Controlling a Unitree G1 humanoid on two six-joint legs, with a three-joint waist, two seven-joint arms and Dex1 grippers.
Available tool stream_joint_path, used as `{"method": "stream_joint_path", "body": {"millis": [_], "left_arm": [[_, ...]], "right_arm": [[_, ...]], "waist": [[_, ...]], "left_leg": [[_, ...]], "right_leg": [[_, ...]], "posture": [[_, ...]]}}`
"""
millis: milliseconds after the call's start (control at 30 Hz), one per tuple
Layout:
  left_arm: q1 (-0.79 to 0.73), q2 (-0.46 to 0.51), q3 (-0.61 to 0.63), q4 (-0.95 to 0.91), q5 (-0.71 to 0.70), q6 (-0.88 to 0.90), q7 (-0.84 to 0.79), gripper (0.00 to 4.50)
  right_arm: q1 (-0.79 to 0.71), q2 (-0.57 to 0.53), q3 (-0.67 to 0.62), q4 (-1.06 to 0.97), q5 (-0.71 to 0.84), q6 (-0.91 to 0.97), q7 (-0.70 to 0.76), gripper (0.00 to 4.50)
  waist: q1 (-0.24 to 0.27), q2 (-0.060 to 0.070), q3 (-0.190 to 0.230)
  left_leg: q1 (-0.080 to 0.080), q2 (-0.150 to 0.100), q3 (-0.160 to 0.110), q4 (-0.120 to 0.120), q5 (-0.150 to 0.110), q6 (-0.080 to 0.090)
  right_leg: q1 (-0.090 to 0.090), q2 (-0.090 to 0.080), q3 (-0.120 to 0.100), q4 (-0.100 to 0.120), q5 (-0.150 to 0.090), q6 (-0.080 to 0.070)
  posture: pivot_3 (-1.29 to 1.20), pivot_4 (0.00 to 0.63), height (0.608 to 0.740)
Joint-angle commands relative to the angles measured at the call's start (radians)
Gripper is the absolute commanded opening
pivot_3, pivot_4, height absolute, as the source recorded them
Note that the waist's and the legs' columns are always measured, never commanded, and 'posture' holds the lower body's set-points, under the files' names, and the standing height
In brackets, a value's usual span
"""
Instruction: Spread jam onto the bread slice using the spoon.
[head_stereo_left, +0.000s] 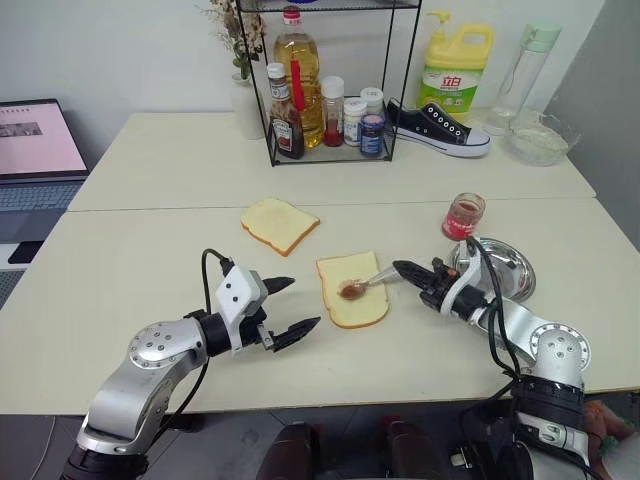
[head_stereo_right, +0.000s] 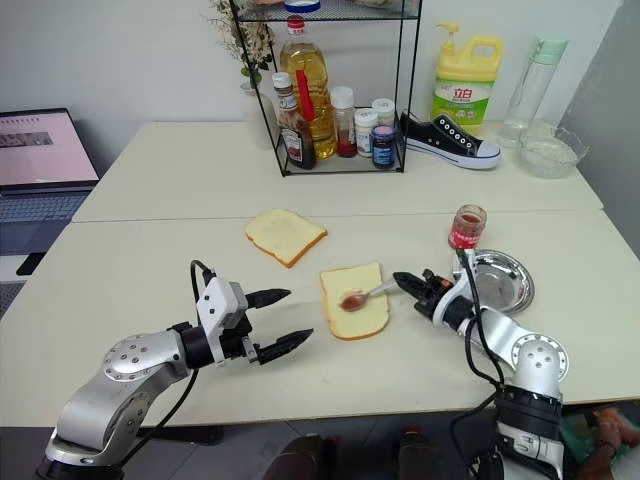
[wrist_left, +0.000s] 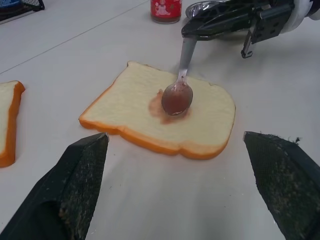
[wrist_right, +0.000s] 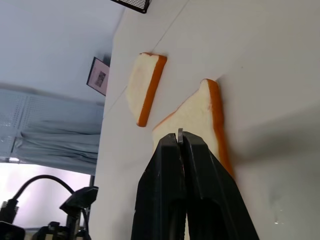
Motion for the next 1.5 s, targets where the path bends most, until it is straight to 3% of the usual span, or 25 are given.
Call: {"method": "stream_joint_path", "body": {"millis": [33, 333, 1500], "left_arm": [[-0.004, 0.002, 0.010, -0.041, -0.001, -0.014, 0.007, 4.50], [-0.005, 0.003, 0.007, -0.042, 0.002, -0.016, 0.006, 4.50], [0.011, 0.015, 0.023, -0.052, -0.003, -0.013, 0.005, 4.50]], "right_arm": [[-0.009, -0.006, 0.005, -0.009, 0.032, -0.023, -0.003, 0.05], [0.022, -0.034, 0.072, -0.011, -0.025, -0.037, 0.045, 0.05], [0.114, -0.209, 0.096, 0.016, 0.119, 0.045, 0.171, 0.05]], "waist": [[0.000, 0.000, 0.000], [0.000, 0.000, 0.000], [0.001, 0.000, 0.000]], "left_leg": [[0.000, 0.000, 0.000, 0.000, 0.000, 0.000], [0.000, 0.000, 0.000, 0.000, 0.000, 0.000], [0.000, 0.000, 0.000, 0.000, 0.000, 0.000]], "right_leg": [[0.000, 0.000, 0.000, 0.000, 0.000, 0.000], [0.000, 0.000, 0.000, 0.000, 0.000, 0.000], [0.001, 0.000, 0.000, -0.001, 0.000, 0.000]], "posture": [[0.00, 0.150, 0.740], [0.00, 0.150, 0.740], [0.00, 0.150, 0.740]]}}
